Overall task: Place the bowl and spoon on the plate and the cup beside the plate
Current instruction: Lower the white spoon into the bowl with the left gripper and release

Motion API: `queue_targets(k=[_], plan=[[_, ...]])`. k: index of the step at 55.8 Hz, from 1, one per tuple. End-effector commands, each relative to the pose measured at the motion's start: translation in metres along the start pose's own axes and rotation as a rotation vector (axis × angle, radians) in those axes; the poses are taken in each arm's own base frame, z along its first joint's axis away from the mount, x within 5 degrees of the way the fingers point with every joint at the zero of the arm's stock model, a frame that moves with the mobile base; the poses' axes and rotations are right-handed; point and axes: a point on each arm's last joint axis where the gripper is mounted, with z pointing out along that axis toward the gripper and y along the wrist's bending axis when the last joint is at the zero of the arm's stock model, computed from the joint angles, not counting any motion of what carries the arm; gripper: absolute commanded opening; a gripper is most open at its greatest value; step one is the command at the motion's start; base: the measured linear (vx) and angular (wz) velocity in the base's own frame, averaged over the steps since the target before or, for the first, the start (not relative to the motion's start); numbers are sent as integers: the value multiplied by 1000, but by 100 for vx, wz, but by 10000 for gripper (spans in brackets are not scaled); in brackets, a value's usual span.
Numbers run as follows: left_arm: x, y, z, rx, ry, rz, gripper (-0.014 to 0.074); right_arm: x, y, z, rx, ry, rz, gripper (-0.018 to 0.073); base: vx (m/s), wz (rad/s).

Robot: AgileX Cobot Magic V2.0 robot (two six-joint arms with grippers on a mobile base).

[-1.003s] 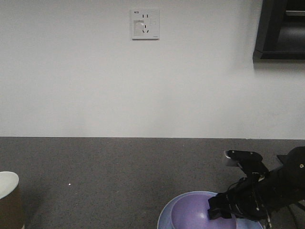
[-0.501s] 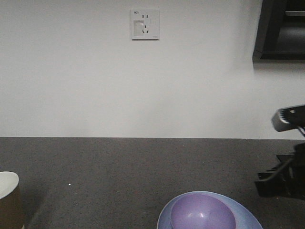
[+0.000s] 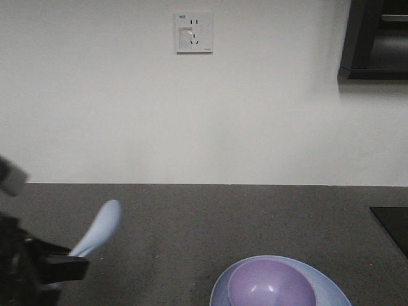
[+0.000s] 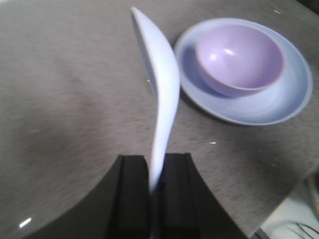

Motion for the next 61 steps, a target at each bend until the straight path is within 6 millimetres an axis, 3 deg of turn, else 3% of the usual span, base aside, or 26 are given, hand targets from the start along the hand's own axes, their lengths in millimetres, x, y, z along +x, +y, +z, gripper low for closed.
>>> queue_targets(k=[1,12,21,28,44,61], plan=[[-30,-6,26,110,-19,-11,0,-8,0,-5,4,-79,8,-11,0,0],[-58,-21,102,259,156,35,0,-2,1,-4,-7,-14,7,-11,0,0],[-70,-38,147,343,252,53,0,-2,1,-4,-4,-10,1,-11,0,0],[-79,-49,171,379,280,66,0,-2,0,-4,7,-9,-13,-11,0,0],[-94,-51,196,367,254,13,49,-2,-2,-4,27,-5,-37,-10,0,0],[-90,-51,198,375,283,26,374,-2,-2,-4,28,-10,-36,-8,0,0]])
